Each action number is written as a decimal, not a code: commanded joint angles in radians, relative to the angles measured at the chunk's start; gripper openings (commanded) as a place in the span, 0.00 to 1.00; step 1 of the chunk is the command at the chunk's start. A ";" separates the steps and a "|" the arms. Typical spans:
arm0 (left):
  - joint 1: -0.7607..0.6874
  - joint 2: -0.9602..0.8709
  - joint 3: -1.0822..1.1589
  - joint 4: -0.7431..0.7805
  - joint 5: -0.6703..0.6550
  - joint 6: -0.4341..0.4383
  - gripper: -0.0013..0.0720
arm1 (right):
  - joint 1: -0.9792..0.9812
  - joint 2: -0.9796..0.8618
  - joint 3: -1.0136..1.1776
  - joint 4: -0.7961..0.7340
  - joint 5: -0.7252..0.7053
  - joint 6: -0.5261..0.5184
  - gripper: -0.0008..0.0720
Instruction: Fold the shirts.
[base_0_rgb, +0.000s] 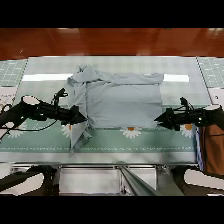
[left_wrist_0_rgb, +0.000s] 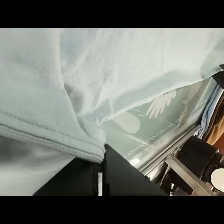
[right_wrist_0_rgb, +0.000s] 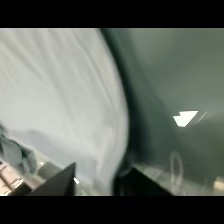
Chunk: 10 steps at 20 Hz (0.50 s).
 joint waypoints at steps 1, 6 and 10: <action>0.006 0.001 0.004 0.002 0.006 0.005 0.06 | 0.074 -0.036 0.082 0.041 -0.001 -0.015 0.05; 0.119 0.078 0.159 0.000 -0.102 0.018 0.06 | 0.076 0.044 0.336 0.011 0.160 -0.028 0.04; 0.245 0.248 0.445 -0.001 -0.086 -0.037 0.06 | 0.076 0.179 0.713 -0.063 0.166 0.071 0.04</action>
